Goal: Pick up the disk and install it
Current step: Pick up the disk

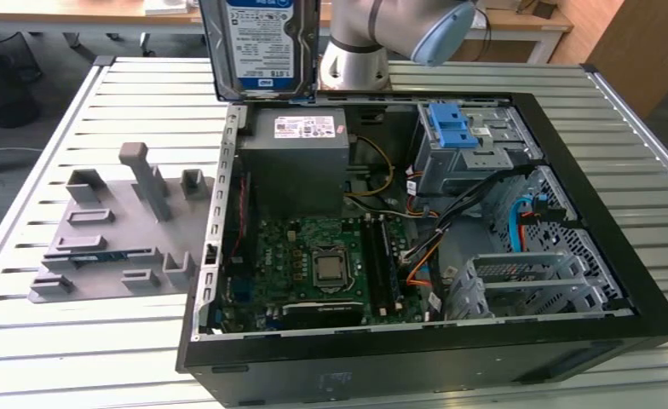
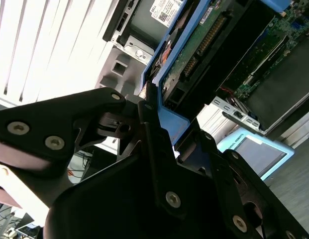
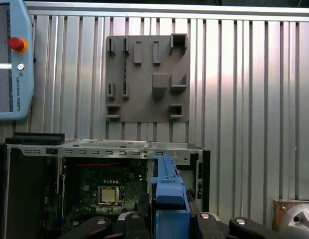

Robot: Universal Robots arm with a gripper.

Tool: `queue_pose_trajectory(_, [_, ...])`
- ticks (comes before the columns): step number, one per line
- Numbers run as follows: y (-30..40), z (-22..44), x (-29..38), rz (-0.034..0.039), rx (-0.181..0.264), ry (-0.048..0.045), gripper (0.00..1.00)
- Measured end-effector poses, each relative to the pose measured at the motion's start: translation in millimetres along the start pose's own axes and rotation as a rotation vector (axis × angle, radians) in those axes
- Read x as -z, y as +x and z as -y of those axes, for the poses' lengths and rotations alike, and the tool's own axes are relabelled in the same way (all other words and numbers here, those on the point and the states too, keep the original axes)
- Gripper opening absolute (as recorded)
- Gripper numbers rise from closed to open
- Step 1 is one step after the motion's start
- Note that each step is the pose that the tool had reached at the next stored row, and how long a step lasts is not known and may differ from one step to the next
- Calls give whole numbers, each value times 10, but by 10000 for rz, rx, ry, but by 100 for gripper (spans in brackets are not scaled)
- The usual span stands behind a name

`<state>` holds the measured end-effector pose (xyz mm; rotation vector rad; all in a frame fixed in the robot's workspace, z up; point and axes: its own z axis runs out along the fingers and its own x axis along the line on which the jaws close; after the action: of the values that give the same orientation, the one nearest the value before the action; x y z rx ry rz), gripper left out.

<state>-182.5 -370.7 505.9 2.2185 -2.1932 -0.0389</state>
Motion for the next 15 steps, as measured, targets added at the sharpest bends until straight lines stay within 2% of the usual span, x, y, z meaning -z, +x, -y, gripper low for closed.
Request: queue_pose_trajectory(15, [8, 10, -2, 2, 1, 9, 36])
